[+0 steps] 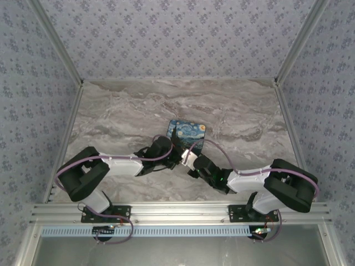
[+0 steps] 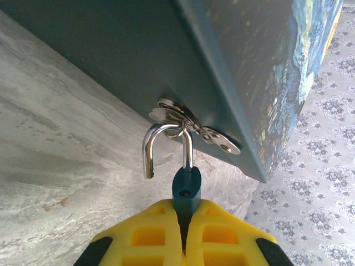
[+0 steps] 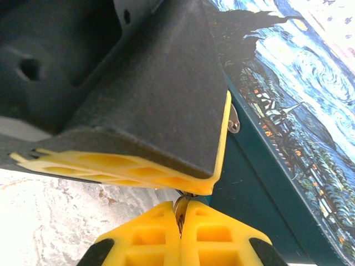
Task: Unlock the padlock with the key
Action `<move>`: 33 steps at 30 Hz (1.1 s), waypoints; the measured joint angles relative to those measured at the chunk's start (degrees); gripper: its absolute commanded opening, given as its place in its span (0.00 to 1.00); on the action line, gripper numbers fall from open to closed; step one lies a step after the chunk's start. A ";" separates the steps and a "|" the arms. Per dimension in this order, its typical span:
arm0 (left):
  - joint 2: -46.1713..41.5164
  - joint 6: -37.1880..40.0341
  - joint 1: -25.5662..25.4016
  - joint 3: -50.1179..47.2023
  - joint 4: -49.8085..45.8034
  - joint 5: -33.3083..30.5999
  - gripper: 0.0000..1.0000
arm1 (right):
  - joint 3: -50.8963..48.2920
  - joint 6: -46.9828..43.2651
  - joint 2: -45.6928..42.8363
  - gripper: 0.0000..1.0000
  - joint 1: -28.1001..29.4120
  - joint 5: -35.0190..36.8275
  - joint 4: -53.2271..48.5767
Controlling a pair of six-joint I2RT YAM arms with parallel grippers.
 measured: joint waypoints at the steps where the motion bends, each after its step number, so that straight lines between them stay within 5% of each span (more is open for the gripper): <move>1: 0.00 0.04 0.00 0.00 -0.04 -0.07 0.10 | 0.00 0.22 0.00 0.00 -0.24 -0.39 0.00; 8: -1.33 2.29 -0.33 -0.02 -2.14 0.02 0.37 | 0.00 2.38 0.00 0.00 -2.03 -2.23 -0.28; 17: -11.06 5.60 1.92 -2.25 -9.22 -0.48 0.57 | -0.39 4.79 -0.02 0.00 -2.99 -2.23 -0.35; 23: -20.57 9.53 8.72 -4.72 -16.55 -0.28 0.68 | -1.01 6.40 -0.11 0.00 -3.96 -3.69 -0.35; 27: -25.20 14.27 16.76 -4.74 -21.09 1.05 0.86 | -1.09 7.32 -0.59 0.00 -5.11 -6.23 -0.35; 33: -22.86 23.23 24.59 -1.16 -25.62 5.16 0.96 | -1.11 9.40 -0.98 0.00 -6.75 -9.51 -0.37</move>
